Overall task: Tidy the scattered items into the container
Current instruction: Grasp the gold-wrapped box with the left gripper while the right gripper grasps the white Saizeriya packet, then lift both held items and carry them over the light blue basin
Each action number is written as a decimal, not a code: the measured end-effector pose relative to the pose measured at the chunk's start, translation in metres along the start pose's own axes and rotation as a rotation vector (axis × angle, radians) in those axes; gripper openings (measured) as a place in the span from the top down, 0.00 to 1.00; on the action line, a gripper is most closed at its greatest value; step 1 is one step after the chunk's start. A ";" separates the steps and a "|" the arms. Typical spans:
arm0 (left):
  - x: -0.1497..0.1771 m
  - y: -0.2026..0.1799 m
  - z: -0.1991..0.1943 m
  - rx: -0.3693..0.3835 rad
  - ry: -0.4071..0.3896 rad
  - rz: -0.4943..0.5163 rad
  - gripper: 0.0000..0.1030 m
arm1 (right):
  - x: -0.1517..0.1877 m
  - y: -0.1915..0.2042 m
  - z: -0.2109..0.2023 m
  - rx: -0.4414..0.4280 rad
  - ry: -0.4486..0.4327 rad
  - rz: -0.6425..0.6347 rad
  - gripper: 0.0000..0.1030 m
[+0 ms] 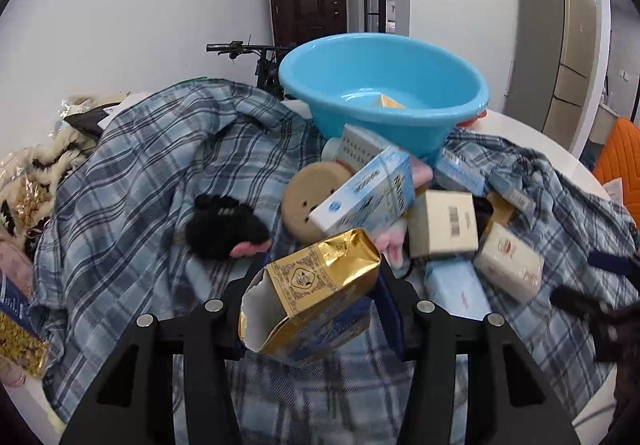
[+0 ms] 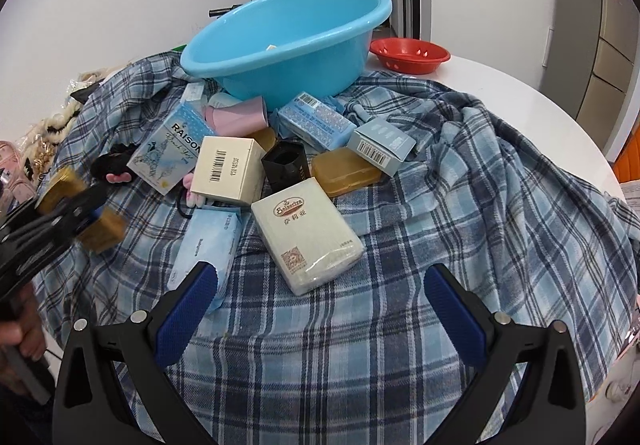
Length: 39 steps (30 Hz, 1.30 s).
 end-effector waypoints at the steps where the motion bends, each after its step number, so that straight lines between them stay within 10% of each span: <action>1: 0.003 0.001 -0.002 -0.002 0.004 0.004 0.49 | 0.000 0.000 0.002 0.000 0.005 -0.002 0.00; 22: 0.015 0.007 -0.006 0.030 0.023 -0.030 0.49 | -0.013 0.012 0.069 0.095 0.080 -0.153 0.00; 23: 0.015 0.007 -0.007 0.029 0.022 -0.031 0.49 | -0.012 0.013 0.070 0.083 0.079 -0.156 0.05; 24: 0.015 0.007 -0.007 0.029 0.022 -0.030 0.49 | -0.012 0.014 0.068 0.062 0.070 -0.160 0.47; 26: 0.015 0.008 -0.007 0.030 0.022 -0.032 0.49 | -0.011 0.015 0.061 0.046 0.049 -0.164 0.58; 39: 0.017 0.000 -0.006 0.046 0.031 -0.026 0.49 | -0.004 0.001 0.034 -0.001 0.023 -0.093 0.60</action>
Point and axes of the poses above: each gripper's, at about its wrist camera, not at the fingertips, and z roughly the way its jaws point, y to its left, x to its underside, the point moved 4 cm from there along z, roughly the way its jaws point, and after that the axes turned 8 degrees about z, right-handed, at the moved point
